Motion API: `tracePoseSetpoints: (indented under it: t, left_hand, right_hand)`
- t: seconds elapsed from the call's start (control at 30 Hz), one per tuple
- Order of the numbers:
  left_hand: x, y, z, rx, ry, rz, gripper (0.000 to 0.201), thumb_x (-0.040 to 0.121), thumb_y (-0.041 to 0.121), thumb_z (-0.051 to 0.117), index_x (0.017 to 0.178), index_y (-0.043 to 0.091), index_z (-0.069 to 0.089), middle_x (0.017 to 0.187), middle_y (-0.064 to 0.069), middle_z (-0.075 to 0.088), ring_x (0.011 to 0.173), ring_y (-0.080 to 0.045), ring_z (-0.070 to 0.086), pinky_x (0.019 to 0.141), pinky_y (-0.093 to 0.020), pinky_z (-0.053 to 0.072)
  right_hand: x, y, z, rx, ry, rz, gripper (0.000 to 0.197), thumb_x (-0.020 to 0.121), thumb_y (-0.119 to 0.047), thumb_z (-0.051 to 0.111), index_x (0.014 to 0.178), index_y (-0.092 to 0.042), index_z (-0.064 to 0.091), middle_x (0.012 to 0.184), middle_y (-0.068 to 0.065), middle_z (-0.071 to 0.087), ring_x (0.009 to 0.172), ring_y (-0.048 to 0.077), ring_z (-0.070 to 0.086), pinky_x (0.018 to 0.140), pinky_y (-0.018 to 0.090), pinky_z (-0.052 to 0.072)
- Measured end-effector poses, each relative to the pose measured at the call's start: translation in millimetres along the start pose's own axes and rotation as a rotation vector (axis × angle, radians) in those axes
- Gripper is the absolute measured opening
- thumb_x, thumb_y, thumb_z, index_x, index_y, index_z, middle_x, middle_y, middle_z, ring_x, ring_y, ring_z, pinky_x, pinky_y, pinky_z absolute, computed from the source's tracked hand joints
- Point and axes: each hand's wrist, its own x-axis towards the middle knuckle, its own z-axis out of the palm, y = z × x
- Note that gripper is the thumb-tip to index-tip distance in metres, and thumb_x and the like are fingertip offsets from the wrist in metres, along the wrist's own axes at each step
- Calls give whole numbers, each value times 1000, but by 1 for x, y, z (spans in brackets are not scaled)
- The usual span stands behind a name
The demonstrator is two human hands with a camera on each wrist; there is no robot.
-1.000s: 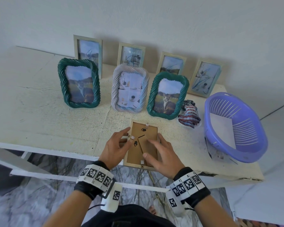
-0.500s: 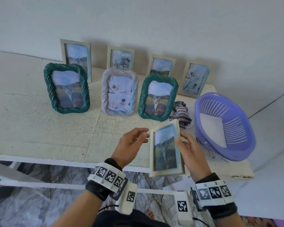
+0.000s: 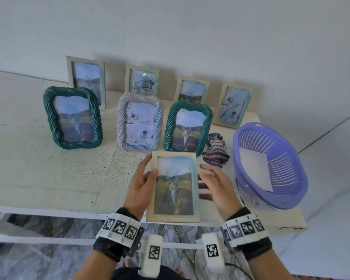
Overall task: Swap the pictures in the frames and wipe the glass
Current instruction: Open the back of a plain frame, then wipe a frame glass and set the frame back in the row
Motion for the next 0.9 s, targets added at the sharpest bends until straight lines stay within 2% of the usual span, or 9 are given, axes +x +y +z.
tracePoseSetpoints:
  t: [0.1, 0.17, 0.3, 0.43, 0.57, 0.67, 0.7, 0.8, 0.9]
  left_hand:
    - [4, -2, -13, 42, 35, 43, 38, 103, 19, 44, 132, 43, 47, 102, -20, 71, 95, -36, 65, 95, -61, 47]
    - [6, -1, -19, 42, 62, 48, 39, 103, 16, 42, 134, 39, 46, 101, -10, 74, 100, -29, 67, 97, -57, 48]
    - [9, 3, -28, 30, 77, 34, 40, 104, 16, 39, 137, 36, 44, 100, -6, 75, 101, -27, 68, 95, -56, 49]
    - [12, 6, -36, 16, 77, 46, 41, 104, 15, 38, 141, 33, 42, 102, -4, 74, 100, -24, 69, 95, -54, 50]
    - [17, 2, -45, 18, 75, 55, 42, 104, 16, 39, 140, 36, 43, 103, -6, 74, 102, -28, 67, 97, -55, 48]
    - [20, -2, -51, 23, 79, 67, 41, 97, 33, 47, 135, 48, 46, 97, -18, 67, 95, -36, 62, 99, -61, 44]
    - [21, -3, -53, 23, 69, 75, 43, 92, 37, 48, 133, 50, 47, 93, -21, 61, 89, -37, 59, 100, -58, 44]
    - [22, -2, -56, 31, 43, 126, 41, 97, 28, 48, 134, 46, 47, 94, -7, 55, 89, -22, 50, 91, -35, 44]
    - [21, 0, -59, 52, 10, 146, 43, 103, 12, 41, 137, 37, 45, 95, -6, 60, 88, -18, 52, 86, -23, 45]
  right_hand:
    - [43, 0, -12, -540, 202, -256, 32, 96, -16, 53, 127, -11, 53, 117, 6, 61, 102, 18, 60, 90, 38, 52]
    - [75, -4, -18, -808, 285, -336, 35, 94, -12, 50, 129, -7, 52, 126, 13, 54, 113, 27, 53, 98, 41, 46]
    - [122, -16, -18, -1185, 279, -161, 42, 93, -14, 47, 134, -8, 44, 137, 19, 42, 122, 41, 43, 104, 46, 35]
    - [142, -17, -14, -1225, 189, 16, 55, 85, -16, 61, 136, -11, 40, 135, 17, 42, 119, 43, 46, 100, 44, 40]
    - [141, -17, -9, -1314, 238, -27, 54, 83, -15, 68, 130, -2, 44, 126, 20, 49, 112, 39, 54, 94, 42, 45]
    - [126, -17, -6, -1330, 266, -53, 53, 84, -16, 67, 130, 1, 44, 125, 22, 50, 107, 38, 57, 90, 40, 47]
    - [118, -17, -6, -1323, 253, -70, 52, 85, -15, 65, 131, -1, 45, 126, 22, 50, 107, 37, 58, 91, 40, 48]
    - [80, -24, -3, -1247, 186, -123, 51, 88, -11, 57, 138, -10, 45, 131, 17, 52, 112, 33, 56, 98, 39, 46]
    - [38, -34, 5, -1203, 231, -136, 40, 93, -10, 50, 134, -7, 49, 120, 18, 56, 106, 33, 56, 86, 36, 46]
